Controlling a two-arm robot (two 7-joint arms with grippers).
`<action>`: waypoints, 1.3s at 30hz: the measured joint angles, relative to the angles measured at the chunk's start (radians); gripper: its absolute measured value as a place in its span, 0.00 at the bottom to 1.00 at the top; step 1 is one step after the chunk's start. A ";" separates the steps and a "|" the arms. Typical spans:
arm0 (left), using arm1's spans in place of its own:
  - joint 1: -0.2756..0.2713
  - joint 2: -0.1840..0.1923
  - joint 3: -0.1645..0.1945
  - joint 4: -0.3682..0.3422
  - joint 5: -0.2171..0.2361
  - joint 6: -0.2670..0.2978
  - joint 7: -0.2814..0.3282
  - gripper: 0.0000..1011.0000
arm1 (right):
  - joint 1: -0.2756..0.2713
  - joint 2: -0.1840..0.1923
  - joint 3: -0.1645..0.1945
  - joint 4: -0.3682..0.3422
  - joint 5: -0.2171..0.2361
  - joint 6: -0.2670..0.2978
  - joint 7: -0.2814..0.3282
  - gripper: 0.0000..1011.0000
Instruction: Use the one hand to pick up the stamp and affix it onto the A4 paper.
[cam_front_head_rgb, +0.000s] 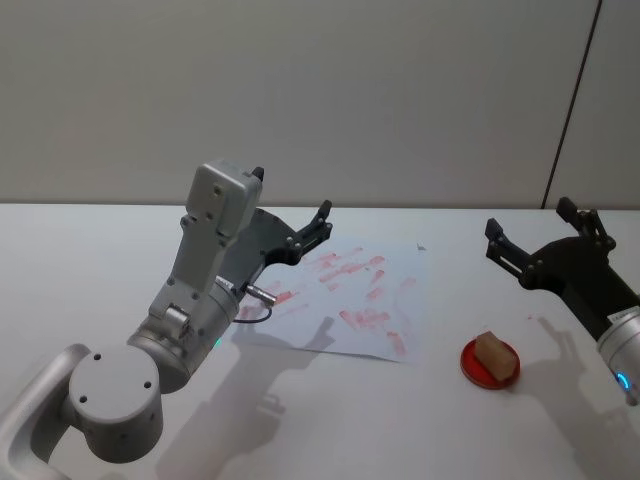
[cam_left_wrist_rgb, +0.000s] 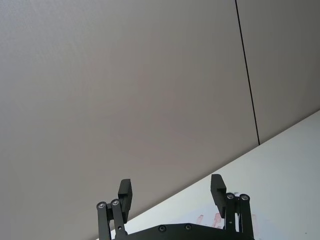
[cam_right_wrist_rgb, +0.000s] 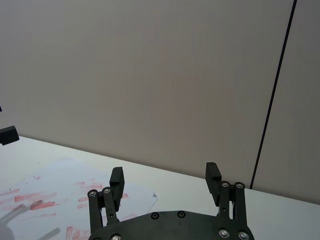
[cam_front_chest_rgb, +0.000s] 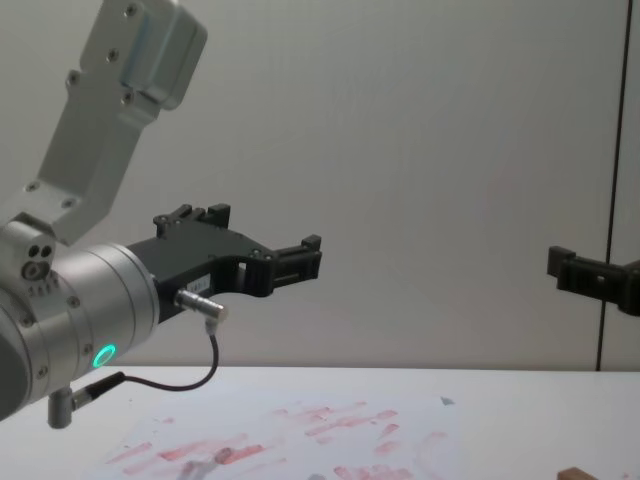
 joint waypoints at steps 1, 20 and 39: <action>0.000 0.000 0.000 0.000 0.000 0.000 0.000 0.99 | 0.000 0.000 0.000 0.000 0.000 0.000 0.000 0.99; 0.000 0.000 0.000 0.000 0.000 0.000 0.000 0.99 | -0.025 0.012 0.004 -0.025 0.006 0.004 -0.006 0.99; 0.000 0.000 0.000 0.000 0.000 0.000 0.000 0.99 | -0.188 0.100 0.019 -0.206 0.032 0.159 -0.087 0.99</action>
